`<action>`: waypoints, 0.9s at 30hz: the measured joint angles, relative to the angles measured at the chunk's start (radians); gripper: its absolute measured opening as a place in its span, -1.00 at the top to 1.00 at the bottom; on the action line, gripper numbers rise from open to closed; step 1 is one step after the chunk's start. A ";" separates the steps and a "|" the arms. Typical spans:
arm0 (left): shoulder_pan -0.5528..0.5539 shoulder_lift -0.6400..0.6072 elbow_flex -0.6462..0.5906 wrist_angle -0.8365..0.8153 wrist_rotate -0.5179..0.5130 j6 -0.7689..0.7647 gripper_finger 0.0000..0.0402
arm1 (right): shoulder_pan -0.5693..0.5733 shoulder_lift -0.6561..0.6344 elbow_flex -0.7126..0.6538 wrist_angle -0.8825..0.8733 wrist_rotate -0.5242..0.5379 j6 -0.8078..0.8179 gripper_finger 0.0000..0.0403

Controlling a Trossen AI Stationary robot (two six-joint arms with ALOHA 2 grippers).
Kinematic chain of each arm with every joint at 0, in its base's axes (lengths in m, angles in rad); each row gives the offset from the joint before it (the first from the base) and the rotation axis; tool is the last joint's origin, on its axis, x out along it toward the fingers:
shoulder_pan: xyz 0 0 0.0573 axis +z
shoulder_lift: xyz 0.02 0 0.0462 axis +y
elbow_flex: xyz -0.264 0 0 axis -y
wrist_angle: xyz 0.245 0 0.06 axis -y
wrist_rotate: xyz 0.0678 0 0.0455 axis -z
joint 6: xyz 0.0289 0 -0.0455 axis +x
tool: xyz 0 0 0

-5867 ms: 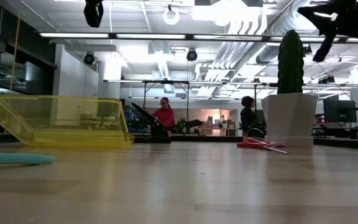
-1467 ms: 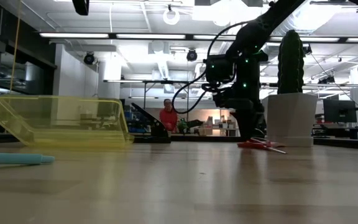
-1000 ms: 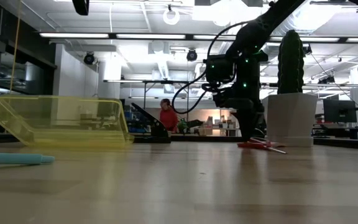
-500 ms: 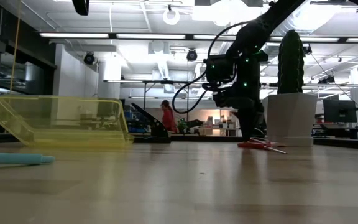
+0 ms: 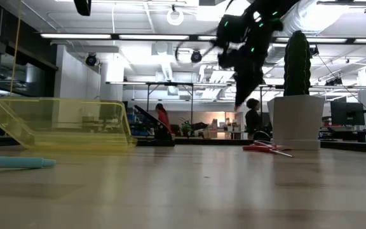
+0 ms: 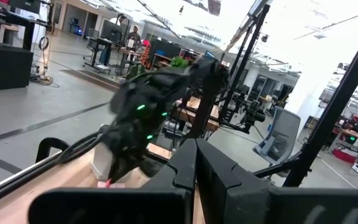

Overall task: Pack school essentials
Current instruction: Put the orange pencil top eraser into the yellow supply box

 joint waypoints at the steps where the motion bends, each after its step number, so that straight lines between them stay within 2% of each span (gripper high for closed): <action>1: 0.000 0.000 0.000 -0.002 0.000 0.000 1.00 | 0.010 -0.038 -0.035 0.050 -0.012 0.015 1.00; 8: 0.000 0.015 0.000 -0.019 0.000 0.045 1.00 | 0.122 -0.312 -0.359 0.603 -0.119 0.257 1.00; 13: 0.000 0.067 0.000 -0.006 -0.015 0.087 1.00 | 0.210 -0.398 -0.443 0.909 -0.127 0.325 1.00; 22: 0.000 0.135 0.000 0.027 -0.008 0.087 1.00 | 0.282 -0.403 -0.387 0.981 -0.125 0.240 1.00; 27: -0.005 0.201 0.000 0.139 -0.007 0.079 1.00 | 0.289 -0.388 -0.381 1.104 -0.127 0.261 1.00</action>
